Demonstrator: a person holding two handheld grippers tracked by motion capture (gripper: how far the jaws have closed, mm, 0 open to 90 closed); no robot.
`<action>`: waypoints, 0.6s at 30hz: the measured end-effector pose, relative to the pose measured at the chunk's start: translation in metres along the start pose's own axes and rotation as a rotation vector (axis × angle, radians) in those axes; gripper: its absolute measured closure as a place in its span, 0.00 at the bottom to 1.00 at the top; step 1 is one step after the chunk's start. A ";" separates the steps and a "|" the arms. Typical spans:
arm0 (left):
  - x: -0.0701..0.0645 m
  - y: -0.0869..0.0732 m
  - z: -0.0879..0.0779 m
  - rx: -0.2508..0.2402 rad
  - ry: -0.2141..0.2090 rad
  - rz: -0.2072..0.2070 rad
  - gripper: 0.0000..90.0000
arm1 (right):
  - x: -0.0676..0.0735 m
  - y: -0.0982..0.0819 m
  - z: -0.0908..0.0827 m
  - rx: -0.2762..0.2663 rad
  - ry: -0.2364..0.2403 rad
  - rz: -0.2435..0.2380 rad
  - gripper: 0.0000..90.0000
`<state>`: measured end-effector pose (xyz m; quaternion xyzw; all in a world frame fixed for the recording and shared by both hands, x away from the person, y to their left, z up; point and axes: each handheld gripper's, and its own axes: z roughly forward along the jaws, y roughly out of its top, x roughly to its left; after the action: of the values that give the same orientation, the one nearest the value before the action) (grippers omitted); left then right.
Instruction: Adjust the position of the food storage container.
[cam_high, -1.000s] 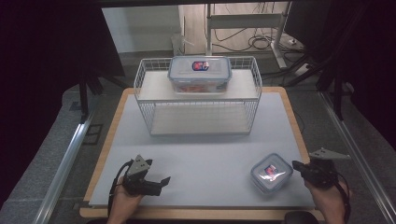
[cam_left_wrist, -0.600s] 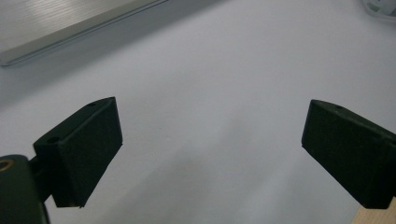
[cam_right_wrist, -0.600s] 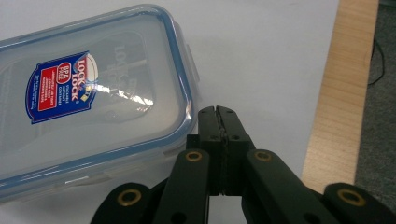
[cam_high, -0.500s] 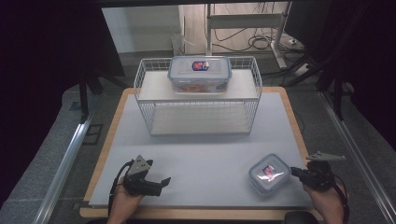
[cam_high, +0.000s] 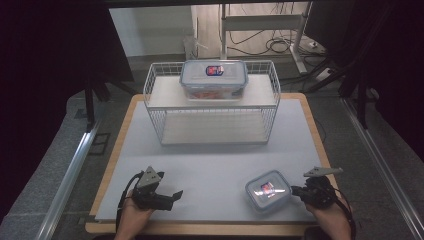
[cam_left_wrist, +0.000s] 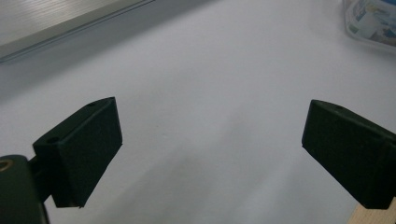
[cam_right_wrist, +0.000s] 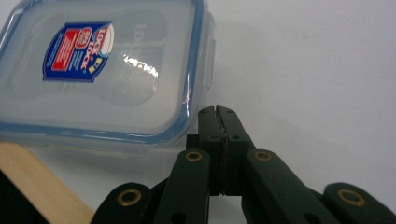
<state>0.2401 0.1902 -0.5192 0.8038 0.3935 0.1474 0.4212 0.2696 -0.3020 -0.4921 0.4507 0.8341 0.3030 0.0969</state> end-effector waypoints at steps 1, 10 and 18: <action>0.000 0.000 0.000 0.000 0.000 -0.001 0.05 | 0.003 -0.001 0.001 0.006 0.000 -0.008 1.00; 0.000 0.000 0.001 0.001 -0.006 0.000 0.05 | 0.032 -0.001 0.014 0.064 0.084 -0.088 1.00; -0.002 0.001 0.003 0.017 -0.023 -0.010 0.06 | 0.046 0.007 0.027 0.083 0.135 -0.120 1.00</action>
<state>0.2410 0.1869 -0.5194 0.8070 0.3938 0.1330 0.4196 0.2599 -0.2501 -0.5043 0.3820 0.8761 0.2915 0.0400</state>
